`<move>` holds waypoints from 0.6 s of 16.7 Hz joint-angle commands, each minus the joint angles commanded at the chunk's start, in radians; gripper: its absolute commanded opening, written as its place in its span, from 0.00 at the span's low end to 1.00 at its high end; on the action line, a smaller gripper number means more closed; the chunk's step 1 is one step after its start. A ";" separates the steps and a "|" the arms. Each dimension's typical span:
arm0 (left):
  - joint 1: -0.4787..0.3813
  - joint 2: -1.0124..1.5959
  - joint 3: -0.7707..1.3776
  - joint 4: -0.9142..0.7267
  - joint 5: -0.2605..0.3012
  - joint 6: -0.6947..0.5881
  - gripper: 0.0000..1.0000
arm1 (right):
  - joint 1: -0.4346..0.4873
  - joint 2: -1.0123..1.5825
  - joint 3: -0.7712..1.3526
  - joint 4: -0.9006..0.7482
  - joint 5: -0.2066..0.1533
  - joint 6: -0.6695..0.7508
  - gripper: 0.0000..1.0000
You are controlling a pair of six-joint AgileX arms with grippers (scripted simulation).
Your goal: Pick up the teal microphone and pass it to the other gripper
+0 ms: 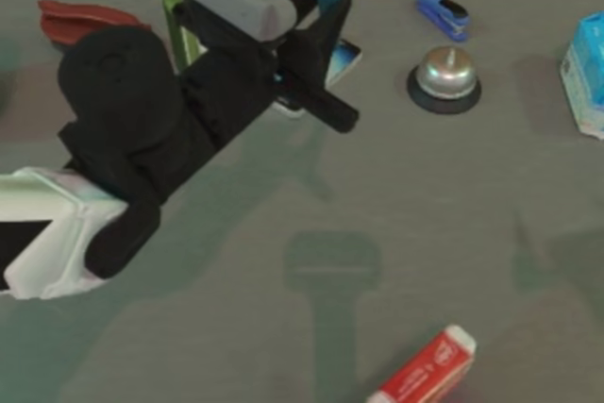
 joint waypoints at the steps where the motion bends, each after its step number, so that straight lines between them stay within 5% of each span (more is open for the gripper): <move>1: 0.000 0.000 0.000 0.000 0.000 0.000 0.00 | 0.025 0.080 0.048 0.028 -0.033 -0.003 1.00; 10: 0.000 0.000 0.000 0.000 0.000 0.000 0.00 | 0.248 0.797 0.486 0.296 -0.329 -0.039 1.00</move>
